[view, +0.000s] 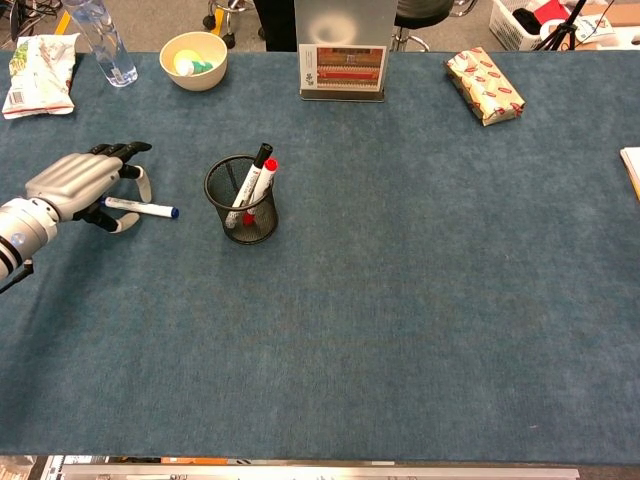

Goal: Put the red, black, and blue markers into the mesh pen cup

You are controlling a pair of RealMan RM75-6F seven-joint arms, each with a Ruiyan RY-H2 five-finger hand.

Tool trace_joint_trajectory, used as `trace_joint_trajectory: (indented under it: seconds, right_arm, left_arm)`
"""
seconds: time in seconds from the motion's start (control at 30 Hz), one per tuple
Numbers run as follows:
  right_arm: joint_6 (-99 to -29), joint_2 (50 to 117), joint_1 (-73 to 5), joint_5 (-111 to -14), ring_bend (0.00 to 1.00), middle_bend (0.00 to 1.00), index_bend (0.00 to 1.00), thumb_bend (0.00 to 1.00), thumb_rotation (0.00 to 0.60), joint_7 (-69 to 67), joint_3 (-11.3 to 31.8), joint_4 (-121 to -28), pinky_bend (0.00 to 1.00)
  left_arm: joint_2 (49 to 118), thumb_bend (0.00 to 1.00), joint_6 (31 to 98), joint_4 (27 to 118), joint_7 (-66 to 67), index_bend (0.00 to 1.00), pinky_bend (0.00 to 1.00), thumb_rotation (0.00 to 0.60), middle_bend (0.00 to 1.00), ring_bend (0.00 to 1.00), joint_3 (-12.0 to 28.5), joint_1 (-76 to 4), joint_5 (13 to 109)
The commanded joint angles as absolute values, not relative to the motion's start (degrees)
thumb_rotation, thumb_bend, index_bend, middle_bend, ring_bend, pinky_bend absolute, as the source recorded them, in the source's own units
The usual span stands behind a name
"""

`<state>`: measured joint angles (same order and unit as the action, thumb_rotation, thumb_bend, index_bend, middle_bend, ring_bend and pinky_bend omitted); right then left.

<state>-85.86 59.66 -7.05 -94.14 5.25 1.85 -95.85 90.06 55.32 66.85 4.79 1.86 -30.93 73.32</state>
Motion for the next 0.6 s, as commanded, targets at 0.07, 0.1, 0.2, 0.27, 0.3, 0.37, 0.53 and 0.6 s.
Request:
trace_joint_trajectory:
  seconds: [0.07, 0.1, 0.2, 0.27, 0.3, 0.37, 0.53, 0.6]
  right_arm:
    - [-85.8, 59.7, -7.1, -94.1, 0.13, 0.17, 0.14, 0.00, 0.600, 5.2, 1.9, -95.8, 0.30]
    - [-85.9, 59.7, -7.1, -94.1, 0.13, 0.17, 0.14, 0.00, 0.600, 5.2, 1.9, -95.8, 0.30]
    - [-85.8, 59.7, -7.1, -94.1, 0.13, 0.17, 0.14, 0.00, 0.600, 5.2, 1.9, -95.8, 0.30]
    - [-85.8, 59.7, -7.1, -94.1, 0.13, 0.17, 0.14, 0.00, 0.600, 5.2, 1.9, -95.8, 0.30]
    - [-85.8, 59.7, -7.1, -94.1, 0.13, 0.17, 0.14, 0.00, 0.600, 5.1, 1.9, -95.8, 0.30]
    - [-85.9, 59.6, -7.1, -94.2, 0.13, 0.18, 0.14, 0.00, 0.600, 5.1, 1.9, -95.8, 0.30]
    - [-85.8, 59.6, -7.1, -94.1, 0.13, 0.18, 0.14, 0.00, 0.600, 5.1, 1.9, -95.8, 0.30]
    - [-85.8, 59.6, -7.1, -94.1, 0.13, 0.18, 0.14, 0.00, 0.600, 5.1, 1.9, -95.8, 0.30]
  left_arm:
    - [90.3, 0.36, 55.5, 66.5, 5.0, 0.44, 0.01, 0.600, 0.00, 0.00, 1.9, -30.8, 73.6]
    - [90.3, 0.36, 55.5, 66.4, 5.0, 0.44, 0.01, 0.600, 0.00, 0.00, 2.0, -30.8, 73.7]
    - [90.4, 0.36, 55.5, 66.3, 5.1, 0.44, 0.01, 0.600, 0.00, 0.00, 2.1, -30.6, 73.8]
    - [90.5, 0.36, 55.5, 66.2, 5.3, 0.45, 0.01, 0.600, 0.00, 0.00, 2.1, -30.6, 73.9]
    - [90.5, 0.36, 55.5, 66.1, 5.4, 0.45, 0.01, 0.600, 0.00, 0.00, 2.1, -30.5, 74.0]
    - [90.6, 0.36, 55.5, 66.0, 5.6, 0.45, 0.01, 0.600, 0.00, 0.00, 2.1, -30.5, 74.1]
    - [90.7, 0.36, 55.3, 65.8, 5.7, 0.45, 0.01, 0.600, 0.00, 0.00, 2.3, -30.4, 74.2]
    - [90.8, 0.36, 55.3, 65.7, 5.7, 0.45, 0.01, 0.600, 0.00, 0.00, 2.3, -30.3, 74.2]
